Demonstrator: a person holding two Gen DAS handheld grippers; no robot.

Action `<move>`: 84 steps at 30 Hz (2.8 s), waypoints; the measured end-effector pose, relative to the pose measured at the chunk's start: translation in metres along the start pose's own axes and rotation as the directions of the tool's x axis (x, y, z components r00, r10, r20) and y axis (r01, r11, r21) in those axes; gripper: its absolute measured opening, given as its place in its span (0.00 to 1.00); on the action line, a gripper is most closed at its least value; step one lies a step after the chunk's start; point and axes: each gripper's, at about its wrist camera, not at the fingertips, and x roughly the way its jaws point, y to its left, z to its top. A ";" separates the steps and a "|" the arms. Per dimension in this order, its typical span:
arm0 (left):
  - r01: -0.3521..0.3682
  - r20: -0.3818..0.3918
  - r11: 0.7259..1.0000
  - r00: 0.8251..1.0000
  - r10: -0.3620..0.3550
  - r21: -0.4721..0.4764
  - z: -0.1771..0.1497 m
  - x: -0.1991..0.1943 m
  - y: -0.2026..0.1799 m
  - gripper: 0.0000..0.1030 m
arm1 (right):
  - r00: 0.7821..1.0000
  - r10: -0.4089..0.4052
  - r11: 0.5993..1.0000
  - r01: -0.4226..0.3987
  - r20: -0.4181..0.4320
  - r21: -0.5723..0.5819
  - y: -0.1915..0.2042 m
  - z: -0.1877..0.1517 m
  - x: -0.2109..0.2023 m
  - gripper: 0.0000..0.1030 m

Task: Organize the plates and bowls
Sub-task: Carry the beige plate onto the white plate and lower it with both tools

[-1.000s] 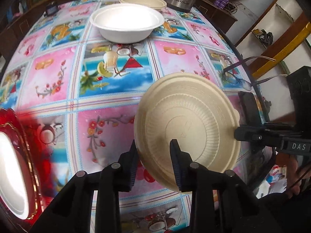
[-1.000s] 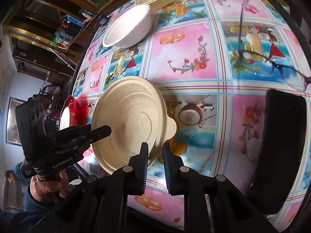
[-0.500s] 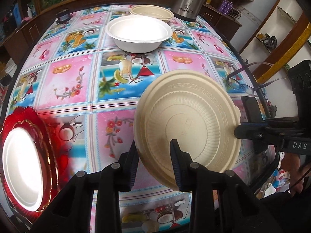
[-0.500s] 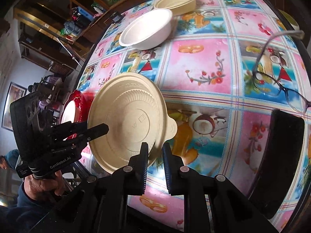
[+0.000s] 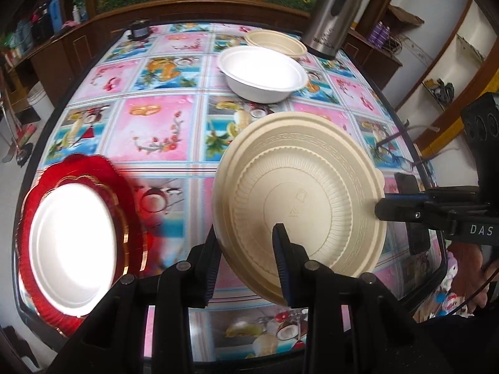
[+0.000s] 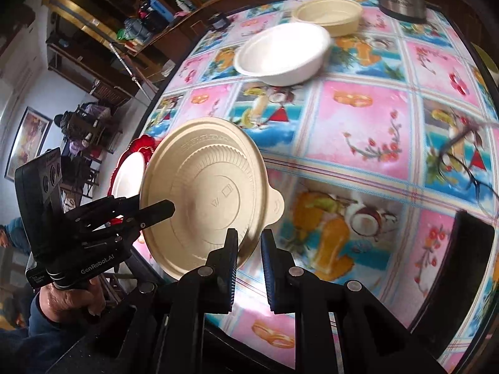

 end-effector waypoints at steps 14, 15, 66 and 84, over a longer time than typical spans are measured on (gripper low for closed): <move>-0.043 0.068 0.991 0.996 0.052 -0.126 -0.015 -0.042 0.055 0.30 | 0.999 0.033 0.992 -0.036 -0.022 -0.123 0.066 0.022 0.016 0.16; -0.048 0.071 0.990 0.996 0.057 -0.135 -0.017 -0.044 0.059 0.30 | 0.999 0.038 0.991 -0.041 -0.024 -0.131 0.071 0.024 0.018 0.16; -0.127 0.009 0.948 0.991 0.136 -0.290 -0.045 -0.043 0.205 0.35 | 0.989 0.073 0.977 -0.097 -0.130 -0.191 0.181 0.060 0.152 0.19; -0.144 0.087 0.923 0.979 0.186 -0.357 -0.043 -0.072 0.190 0.49 | 0.986 0.130 0.980 -0.144 -0.108 -0.139 0.148 0.063 0.122 0.20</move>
